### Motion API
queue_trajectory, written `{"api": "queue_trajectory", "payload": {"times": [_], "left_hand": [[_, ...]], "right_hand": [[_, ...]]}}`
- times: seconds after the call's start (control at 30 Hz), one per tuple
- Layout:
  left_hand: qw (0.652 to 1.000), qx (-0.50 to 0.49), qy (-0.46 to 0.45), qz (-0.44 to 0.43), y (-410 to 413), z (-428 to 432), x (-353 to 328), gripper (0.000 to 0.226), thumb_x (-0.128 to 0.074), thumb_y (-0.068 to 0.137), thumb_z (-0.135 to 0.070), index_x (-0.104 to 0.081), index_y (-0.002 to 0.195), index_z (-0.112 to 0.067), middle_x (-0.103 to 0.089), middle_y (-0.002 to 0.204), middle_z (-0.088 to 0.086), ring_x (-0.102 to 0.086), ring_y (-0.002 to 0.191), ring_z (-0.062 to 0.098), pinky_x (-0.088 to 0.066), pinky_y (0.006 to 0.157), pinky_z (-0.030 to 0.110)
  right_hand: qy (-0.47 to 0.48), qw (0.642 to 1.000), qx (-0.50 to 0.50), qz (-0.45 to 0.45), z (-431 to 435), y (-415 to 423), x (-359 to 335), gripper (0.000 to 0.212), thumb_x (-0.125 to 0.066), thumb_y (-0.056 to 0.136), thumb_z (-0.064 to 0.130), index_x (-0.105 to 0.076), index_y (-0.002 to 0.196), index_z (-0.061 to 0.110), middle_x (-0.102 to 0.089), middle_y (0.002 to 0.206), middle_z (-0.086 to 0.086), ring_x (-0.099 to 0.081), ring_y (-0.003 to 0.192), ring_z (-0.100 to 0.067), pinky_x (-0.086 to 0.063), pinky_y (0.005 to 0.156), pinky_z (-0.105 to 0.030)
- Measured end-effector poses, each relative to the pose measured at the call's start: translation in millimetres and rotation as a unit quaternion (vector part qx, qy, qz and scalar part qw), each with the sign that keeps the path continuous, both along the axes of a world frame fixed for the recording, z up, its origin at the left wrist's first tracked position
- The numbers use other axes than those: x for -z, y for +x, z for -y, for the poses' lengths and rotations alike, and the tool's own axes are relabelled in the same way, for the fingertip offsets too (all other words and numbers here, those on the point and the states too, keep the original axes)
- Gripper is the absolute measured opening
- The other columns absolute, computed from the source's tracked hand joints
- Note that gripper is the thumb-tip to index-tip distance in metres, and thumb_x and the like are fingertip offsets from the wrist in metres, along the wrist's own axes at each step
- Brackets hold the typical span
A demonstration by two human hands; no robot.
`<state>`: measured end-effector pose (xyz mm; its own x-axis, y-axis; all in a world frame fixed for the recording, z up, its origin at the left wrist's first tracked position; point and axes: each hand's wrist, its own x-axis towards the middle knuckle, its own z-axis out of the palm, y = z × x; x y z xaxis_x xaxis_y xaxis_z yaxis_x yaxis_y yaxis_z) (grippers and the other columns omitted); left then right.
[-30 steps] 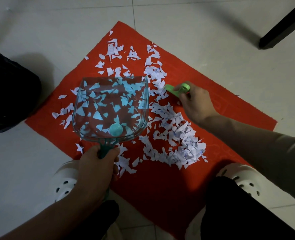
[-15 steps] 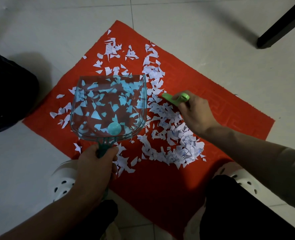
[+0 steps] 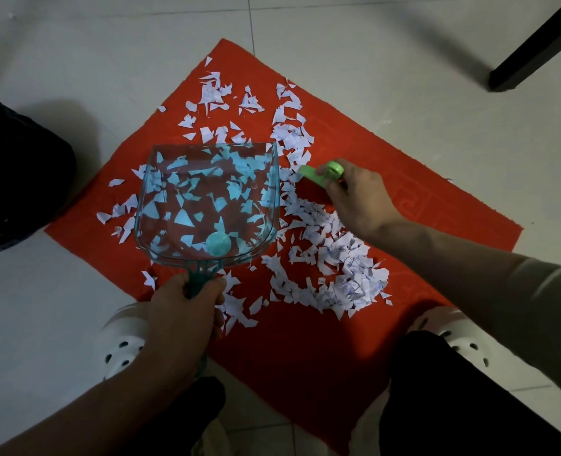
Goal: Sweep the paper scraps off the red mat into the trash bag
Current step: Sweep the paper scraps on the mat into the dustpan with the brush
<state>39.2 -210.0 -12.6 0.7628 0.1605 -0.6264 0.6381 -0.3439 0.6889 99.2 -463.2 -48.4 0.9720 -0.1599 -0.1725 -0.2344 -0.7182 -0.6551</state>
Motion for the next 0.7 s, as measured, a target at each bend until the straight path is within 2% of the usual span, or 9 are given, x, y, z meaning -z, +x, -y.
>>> {"api": "queue_trajectory", "payload": {"times": [0.13, 0.23, 0.3, 0.37, 0.47, 0.5, 0.57, 0.63, 0.7], "left_hand": [[1.0, -0.011, -0.005, -0.003, 1, 0, 0, 0.01, -0.06, 0.092, -0.017, -0.062, 0.088, -0.008, -0.067, 0.077, 0.009, -0.064, 0.063, 0.024, -0.054, 0.05, 0.03], [1.0, -0.009, 0.002, 0.0, 1, -1, -1, 0.013, -0.059, 0.092, -0.016, -0.061, 0.085, -0.005, -0.063, 0.07, 0.009, -0.058, 0.051, 0.018, -0.05, 0.041, 0.023], [1.0, -0.011, 0.004, 0.001, 1, -1, 0, 0.013, -0.06, 0.092, -0.017, -0.063, 0.089, -0.005, -0.067, 0.077, 0.01, -0.064, 0.061, 0.024, -0.052, 0.045, 0.024], [1.0, -0.011, 0.006, 0.0, 1, -1, 1, 0.013, -0.06, 0.092, -0.018, -0.064, 0.092, -0.006, -0.07, 0.084, 0.012, -0.067, 0.07, 0.028, -0.054, 0.05, 0.025], [1.0, -0.005, 0.012, 0.005, 2, -1, 0, 0.015, -0.06, 0.091, -0.017, -0.062, 0.087, -0.003, -0.066, 0.073, 0.012, -0.061, 0.052, 0.015, -0.05, 0.041, 0.022], [1.0, -0.006, 0.012, 0.009, 2, -1, -1, 0.015, -0.061, 0.091, -0.016, -0.062, 0.086, -0.002, -0.064, 0.069, 0.011, -0.057, 0.047, 0.012, -0.048, 0.038, 0.02], [1.0, -0.006, 0.012, 0.011, 2, 0, -2, 0.014, -0.06, 0.091, -0.015, -0.062, 0.087, -0.002, -0.064, 0.071, 0.013, -0.056, 0.048, 0.013, -0.047, 0.037, 0.019], [1.0, -0.007, 0.009, 0.012, 3, 0, -3, 0.014, -0.06, 0.091, -0.015, -0.062, 0.086, -0.002, -0.063, 0.07, 0.013, -0.055, 0.046, 0.011, -0.047, 0.036, 0.018], [1.0, -0.011, 0.001, 0.011, 3, 1, -4, 0.015, -0.06, 0.091, -0.013, -0.059, 0.081, -0.001, -0.057, 0.062, 0.009, -0.049, 0.036, 0.005, -0.042, 0.034, 0.016]], "right_hand": [[0.02, 1.0, -0.001, 0.02, -2, -6, -7, 0.025, -0.041, 0.102, 0.017, -0.058, 0.12, 0.015, -0.06, 0.097, -0.002, -0.054, 0.063, -0.007, -0.044, 0.05, -0.011], [-0.002, 0.998, 0.046, 0.033, 12, -3, -8, 0.026, -0.041, 0.102, 0.018, -0.058, 0.121, 0.016, -0.062, 0.097, -0.006, -0.063, 0.075, -0.026, -0.055, 0.066, -0.037], [-0.017, 0.997, 0.077, 0.02, 18, -1, -7, 0.026, -0.04, 0.103, 0.017, -0.057, 0.123, 0.016, -0.061, 0.099, -0.007, -0.062, 0.076, -0.029, -0.053, 0.067, -0.042], [-0.013, 0.998, 0.06, 0.005, 14, -2, -5, 0.025, -0.041, 0.103, 0.017, -0.057, 0.122, 0.016, -0.061, 0.099, -0.007, -0.061, 0.073, -0.023, -0.054, 0.064, -0.036], [0.01, 1.0, 0.001, -0.005, -1, -10, -3, 0.024, -0.043, 0.101, 0.014, -0.058, 0.119, 0.015, -0.061, 0.092, -0.001, -0.054, 0.058, -0.007, -0.046, 0.049, -0.013], [0.02, 1.0, -0.01, -0.003, -5, -12, -3, 0.024, -0.043, 0.101, 0.013, -0.06, 0.118, 0.015, -0.06, 0.088, 0.001, -0.05, 0.053, -0.003, -0.042, 0.046, -0.01], [0.046, 0.999, -0.008, 0.009, -8, -15, -4, 0.024, -0.043, 0.1, 0.012, -0.061, 0.115, 0.016, -0.059, 0.084, 0.005, -0.05, 0.049, 0.001, -0.038, 0.046, -0.008], [0.051, 0.998, 0.006, 0.031, -3, -14, -8, 0.024, -0.043, 0.1, 0.012, -0.061, 0.115, 0.015, -0.06, 0.083, 0.004, -0.052, 0.054, 0.001, -0.039, 0.048, -0.009], [0.017, 0.998, 0.031, 0.054, 6, -8, -8, 0.023, -0.043, 0.1, 0.014, -0.061, 0.115, 0.014, -0.063, 0.089, -0.004, -0.052, 0.061, -0.008, -0.043, 0.053, -0.02]]}}
